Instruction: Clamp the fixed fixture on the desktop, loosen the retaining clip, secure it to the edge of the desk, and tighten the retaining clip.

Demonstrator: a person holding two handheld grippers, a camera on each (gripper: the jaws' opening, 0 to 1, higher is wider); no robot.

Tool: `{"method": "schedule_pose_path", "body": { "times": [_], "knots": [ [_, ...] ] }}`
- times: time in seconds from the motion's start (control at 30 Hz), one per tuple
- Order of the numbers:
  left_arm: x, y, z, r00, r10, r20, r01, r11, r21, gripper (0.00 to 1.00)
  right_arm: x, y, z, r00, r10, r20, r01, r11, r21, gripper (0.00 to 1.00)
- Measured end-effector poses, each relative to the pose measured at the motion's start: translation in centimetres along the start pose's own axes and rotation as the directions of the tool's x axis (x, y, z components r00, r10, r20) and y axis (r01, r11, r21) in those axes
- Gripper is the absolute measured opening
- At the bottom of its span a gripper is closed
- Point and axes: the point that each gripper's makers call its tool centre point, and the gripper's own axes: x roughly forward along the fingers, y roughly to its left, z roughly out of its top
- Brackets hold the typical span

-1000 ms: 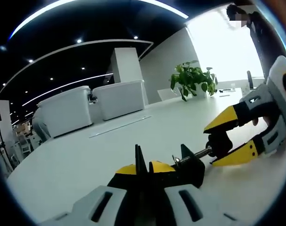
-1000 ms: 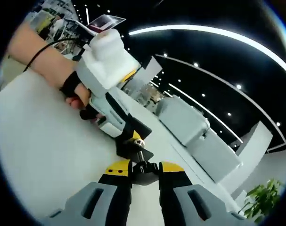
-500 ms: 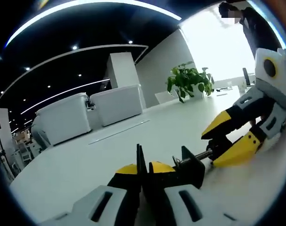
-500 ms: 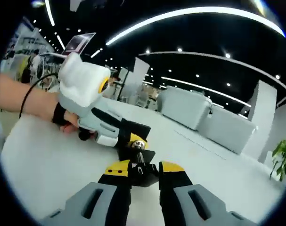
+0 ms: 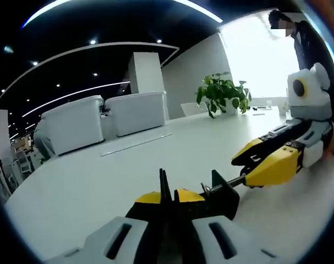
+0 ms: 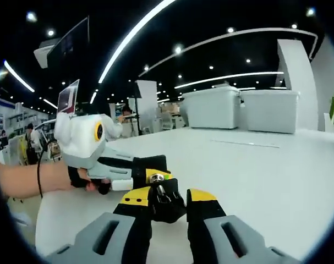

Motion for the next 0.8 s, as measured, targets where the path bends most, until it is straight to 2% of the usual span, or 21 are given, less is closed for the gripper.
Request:
{"method": "schedule_pose_path", "body": {
  "times": [0.1, 0.13, 0.17, 0.2, 0.27, 0.3, 0.33, 0.43, 0.53, 0.6, 0.67, 0.7, 0.8],
  "knots": [
    [0.0, 0.0, 0.0, 1.000, -0.004, 0.006, 0.004, 1.000, -0.005, 0.07, -0.4, -0.8, 0.2, 1.000, 0.020, 0.019, -0.022, 0.991, 0.129, 0.32],
    [0.0, -0.1, 0.0, 1.000, -0.007, 0.011, 0.007, 1.000, -0.001, 0.07, -0.6, -0.8, 0.4, 0.999, 0.046, 0.028, -0.051, 0.976, 0.210, 0.32],
    [0.1, -0.2, 0.0, 1.000, -0.008, 0.016, 0.007, 1.000, 0.006, 0.07, -0.9, -0.8, 0.6, 0.997, 0.069, 0.038, -0.078, 0.946, 0.316, 0.32],
    [0.1, -0.2, 0.0, 1.000, -0.008, 0.021, 0.008, 1.000, 0.013, 0.07, -1.1, -0.9, 0.6, 0.995, 0.095, 0.041, -0.104, 0.918, 0.382, 0.32],
    [0.1, -0.2, 0.1, 1.000, -0.010, 0.024, 0.009, 1.000, 0.016, 0.07, -1.2, -1.1, 0.7, 0.993, 0.104, 0.057, -0.119, 0.882, 0.456, 0.32],
    [0.2, -0.2, 0.1, 1.000, -0.010, 0.024, 0.010, 1.000, 0.014, 0.07, -1.2, -1.4, 0.5, 0.994, 0.096, 0.052, -0.109, 0.877, 0.469, 0.32],
    [0.2, -0.2, 0.1, 1.000, -0.010, 0.025, 0.009, 1.000, 0.013, 0.07, -1.2, -1.6, 0.3, 0.995, 0.089, 0.046, -0.101, 0.883, 0.459, 0.31],
    [0.3, -0.1, 0.1, 1.000, -0.009, 0.025, 0.009, 1.000, 0.009, 0.07, -0.8, -1.9, 0.1, 0.996, 0.089, 0.031, -0.093, 0.877, 0.471, 0.28],
    [0.3, -0.1, 0.1, 1.000, -0.009, 0.025, 0.009, 1.000, 0.007, 0.07, -0.4, -1.0, -1.2, 0.992, 0.120, -0.037, -0.093, 0.900, 0.426, 0.29],
    [0.3, -0.1, 0.1, 1.000, -0.008, 0.026, 0.008, 1.000, 0.006, 0.07, -0.1, -0.5, -1.0, 0.992, 0.124, -0.032, -0.099, 0.900, 0.424, 0.28],
    [0.4, -0.1, 0.1, 1.000, -0.007, 0.027, 0.007, 1.000, 0.007, 0.07, 0.0, 0.0, -1.6, 0.990, 0.131, -0.058, -0.097, 0.912, 0.398, 0.27],
    [0.4, -0.1, 0.1, 1.000, -0.006, 0.027, 0.006, 1.000, 0.007, 0.07, 0.0, 0.0, -1.8, 0.990, 0.126, -0.069, -0.093, 0.929, 0.358, 0.27],
    [0.4, -0.1, 0.1, 1.000, -0.004, 0.029, 0.003, 1.000, 0.007, 0.07, 0.0, 0.3, -1.7, 0.993, 0.103, -0.057, -0.084, 0.959, 0.271, 0.27]
  ]
}}
